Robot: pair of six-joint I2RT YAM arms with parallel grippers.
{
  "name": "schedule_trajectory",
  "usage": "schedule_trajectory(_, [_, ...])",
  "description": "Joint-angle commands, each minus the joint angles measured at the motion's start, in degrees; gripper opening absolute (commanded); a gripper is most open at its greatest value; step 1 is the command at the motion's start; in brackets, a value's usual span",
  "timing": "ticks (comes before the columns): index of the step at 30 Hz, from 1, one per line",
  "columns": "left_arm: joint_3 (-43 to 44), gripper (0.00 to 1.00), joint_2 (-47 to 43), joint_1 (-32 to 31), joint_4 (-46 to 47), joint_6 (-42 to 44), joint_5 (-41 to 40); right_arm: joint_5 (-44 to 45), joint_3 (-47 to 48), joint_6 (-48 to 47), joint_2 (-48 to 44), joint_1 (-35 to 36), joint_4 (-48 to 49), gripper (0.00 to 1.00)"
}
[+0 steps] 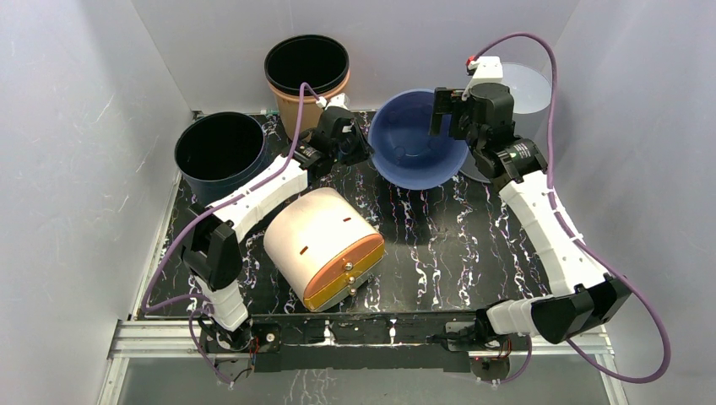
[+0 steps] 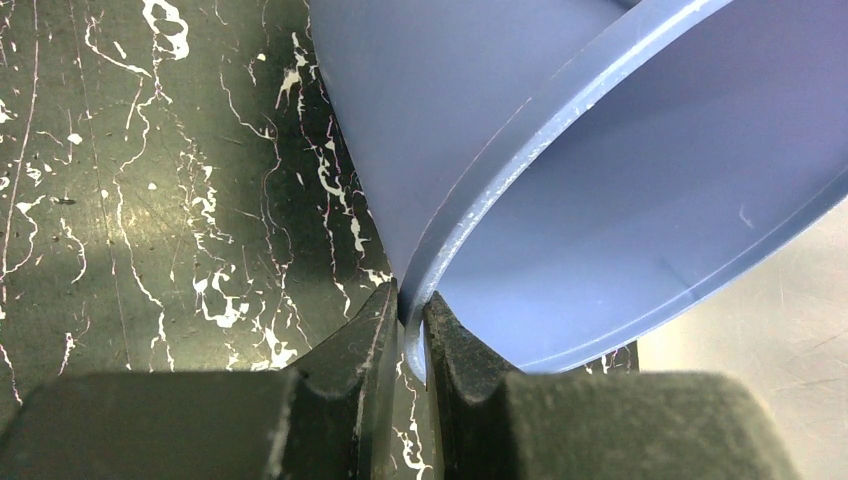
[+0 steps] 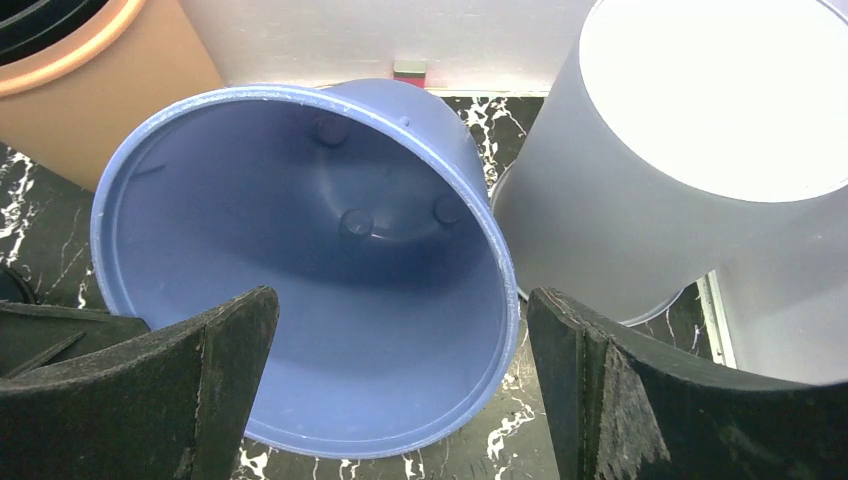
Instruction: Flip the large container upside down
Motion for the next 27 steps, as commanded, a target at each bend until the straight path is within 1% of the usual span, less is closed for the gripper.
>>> schedule_trajectory(1, [-0.93, 0.0, -3.21, 0.1, -1.22, -0.2, 0.03, 1.77, 3.27, -1.94, -0.12, -0.4, 1.22, 0.96])
schedule_trajectory(6, [-1.59, 0.0, -3.4, 0.1, -1.09, -0.37, 0.25, 1.57, 2.93, 0.45, -0.8, -0.47, 0.67, 0.96])
schedule_trajectory(8, [-1.81, 0.0, -3.4, 0.1, -1.06, -0.54, 0.59, 1.01, 3.09, 3.52, -1.32, -0.51, 0.05, 0.97])
schedule_trajectory(11, [-2.04, 0.0, -3.44, 0.12, -0.97, -0.8, 1.11, -1.27, 3.35, 12.47, -2.34, -0.55, -0.83, 0.98])
schedule_trajectory(16, [-2.09, 0.0, -3.56, 0.01, -0.87, -1.21, 1.62, -9.73, -0.28, 27.33, -5.82, -0.54, 5.24, 0.98])
schedule_trajectory(19, [-1.92, 0.0, -3.58, 0.0, -0.78, -1.37, 1.79, -13.34, -4.45, 37.32, -7.99, -0.54, 10.61, 0.98])
schedule_trajectory(23, [-1.82, 0.0, -3.58, -0.06, -0.7, -1.34, 2.06, -15.59, -11.05, 50.38, -10.55, -0.57, 16.36, 0.98])
schedule_trajectory(27, [-2.03, 0.0, -3.67, -0.08, -0.52, -1.53, 2.29, -16.22, -18.61, 58.13, -12.16, -0.55, 20.91, 0.97])
